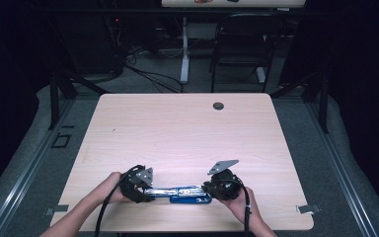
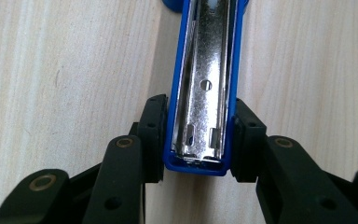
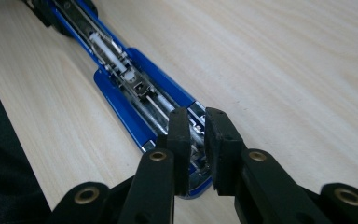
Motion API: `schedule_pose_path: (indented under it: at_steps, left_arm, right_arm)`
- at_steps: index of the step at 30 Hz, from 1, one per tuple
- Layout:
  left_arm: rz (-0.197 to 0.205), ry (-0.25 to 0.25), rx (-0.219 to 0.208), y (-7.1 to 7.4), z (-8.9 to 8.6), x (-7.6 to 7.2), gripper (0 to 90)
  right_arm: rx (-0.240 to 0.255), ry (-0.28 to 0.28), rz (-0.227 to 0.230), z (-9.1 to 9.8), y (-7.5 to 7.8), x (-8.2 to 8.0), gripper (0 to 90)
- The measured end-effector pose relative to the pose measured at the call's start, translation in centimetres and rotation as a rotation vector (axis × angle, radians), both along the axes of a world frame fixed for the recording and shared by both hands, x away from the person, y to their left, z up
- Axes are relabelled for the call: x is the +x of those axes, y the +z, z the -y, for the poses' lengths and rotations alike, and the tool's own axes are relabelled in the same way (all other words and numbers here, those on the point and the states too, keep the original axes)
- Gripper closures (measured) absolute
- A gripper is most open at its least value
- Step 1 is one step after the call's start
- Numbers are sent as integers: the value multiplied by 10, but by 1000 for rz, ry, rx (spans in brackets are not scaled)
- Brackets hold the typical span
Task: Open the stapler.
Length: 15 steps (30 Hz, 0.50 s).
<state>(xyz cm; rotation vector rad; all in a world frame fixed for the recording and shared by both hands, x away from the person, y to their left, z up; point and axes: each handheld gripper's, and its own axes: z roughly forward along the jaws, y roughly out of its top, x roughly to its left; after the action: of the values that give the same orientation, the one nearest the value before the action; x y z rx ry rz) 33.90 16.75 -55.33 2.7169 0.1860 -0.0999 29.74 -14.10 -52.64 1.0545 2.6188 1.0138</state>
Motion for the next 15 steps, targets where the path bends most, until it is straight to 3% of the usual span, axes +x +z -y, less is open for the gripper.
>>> schedule_pose_path:
  at_steps: [9,15]
  left_arm:
    - [2,2,-7,0,-1,0,640]
    - [5,-4,-5,0,0,0,639]
  right_arm:
    - [38,-63,-19,28,13,5,681]
    - [25,-109,-34,52,19,6,579]
